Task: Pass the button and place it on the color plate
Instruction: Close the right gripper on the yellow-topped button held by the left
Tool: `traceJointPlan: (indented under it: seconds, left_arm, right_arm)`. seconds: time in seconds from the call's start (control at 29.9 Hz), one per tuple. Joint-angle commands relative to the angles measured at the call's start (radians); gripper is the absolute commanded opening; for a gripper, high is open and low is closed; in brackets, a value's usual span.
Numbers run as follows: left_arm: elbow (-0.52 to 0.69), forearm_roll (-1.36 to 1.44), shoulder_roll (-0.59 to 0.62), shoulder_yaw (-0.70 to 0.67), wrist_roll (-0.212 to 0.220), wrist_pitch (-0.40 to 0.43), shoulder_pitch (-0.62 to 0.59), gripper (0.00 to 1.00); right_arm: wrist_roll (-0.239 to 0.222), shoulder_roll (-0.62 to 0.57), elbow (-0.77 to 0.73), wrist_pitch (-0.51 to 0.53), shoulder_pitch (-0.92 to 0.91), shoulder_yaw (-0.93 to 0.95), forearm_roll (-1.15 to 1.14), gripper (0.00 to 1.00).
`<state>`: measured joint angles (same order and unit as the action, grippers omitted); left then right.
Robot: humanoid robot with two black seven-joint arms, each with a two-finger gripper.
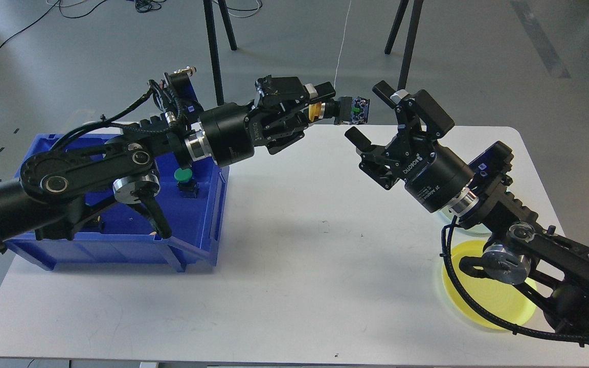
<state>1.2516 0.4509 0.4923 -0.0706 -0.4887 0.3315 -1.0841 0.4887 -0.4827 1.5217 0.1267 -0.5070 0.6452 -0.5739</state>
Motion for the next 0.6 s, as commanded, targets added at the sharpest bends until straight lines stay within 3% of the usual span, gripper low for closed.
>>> traceJointPlan:
  seconds: [0.0, 0.57]
  left_arm:
    - [0.000, 0.000, 0.002, 0.000, 0.000, 0.001, 0.000, 0.07]
    - [0.000, 0.003, 0.002, -0.001, 0.000, 0.003, 0.003, 0.08]
  right_arm:
    - [0.000, 0.015, -0.002, -0.042, -0.002, -0.009, 0.002, 0.99]
    - [0.000, 0.119, -0.025, -0.096, -0.015, -0.012, 0.012, 0.93]
